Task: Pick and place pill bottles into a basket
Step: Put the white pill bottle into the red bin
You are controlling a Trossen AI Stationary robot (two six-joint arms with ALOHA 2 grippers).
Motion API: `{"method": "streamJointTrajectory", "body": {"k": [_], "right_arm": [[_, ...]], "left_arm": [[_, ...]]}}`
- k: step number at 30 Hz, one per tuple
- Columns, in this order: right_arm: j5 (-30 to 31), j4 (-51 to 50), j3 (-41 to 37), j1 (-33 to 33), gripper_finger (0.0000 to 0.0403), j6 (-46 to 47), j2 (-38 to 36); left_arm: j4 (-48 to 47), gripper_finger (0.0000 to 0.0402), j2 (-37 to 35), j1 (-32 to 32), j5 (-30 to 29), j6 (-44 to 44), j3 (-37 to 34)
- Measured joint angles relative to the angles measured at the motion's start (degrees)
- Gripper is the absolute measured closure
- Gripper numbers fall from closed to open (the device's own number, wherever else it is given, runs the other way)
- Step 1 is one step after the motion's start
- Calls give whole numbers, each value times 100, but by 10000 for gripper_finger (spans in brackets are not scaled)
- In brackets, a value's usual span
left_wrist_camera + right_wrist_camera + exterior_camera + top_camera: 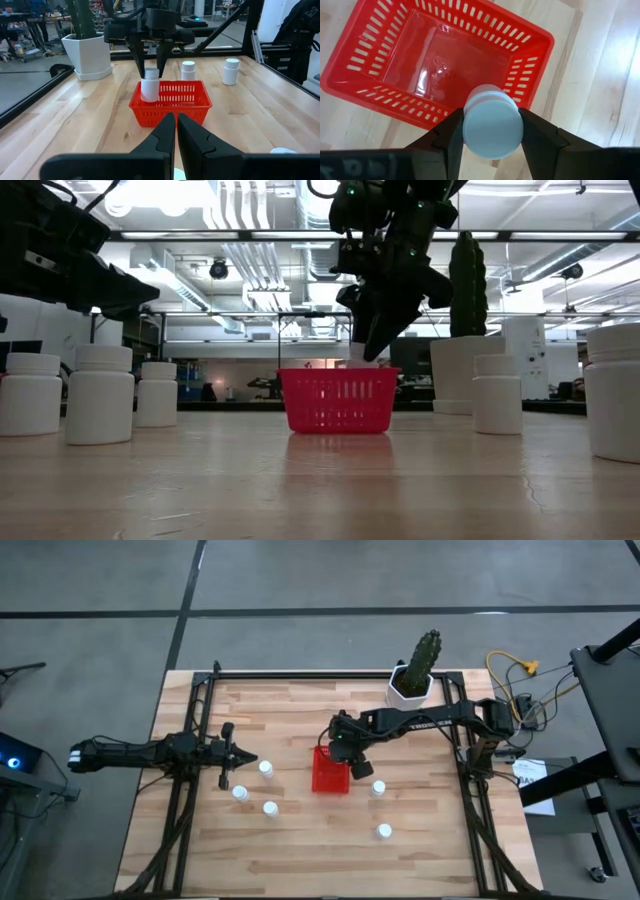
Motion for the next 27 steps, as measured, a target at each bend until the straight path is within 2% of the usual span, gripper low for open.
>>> {"method": "streamJointTrajectory", "body": {"k": [27], "right_arm": [[77, -33, -23, 4, 228, 18, 0]], "left_arm": [[0, 400, 0, 0, 0, 0, 0]]}}
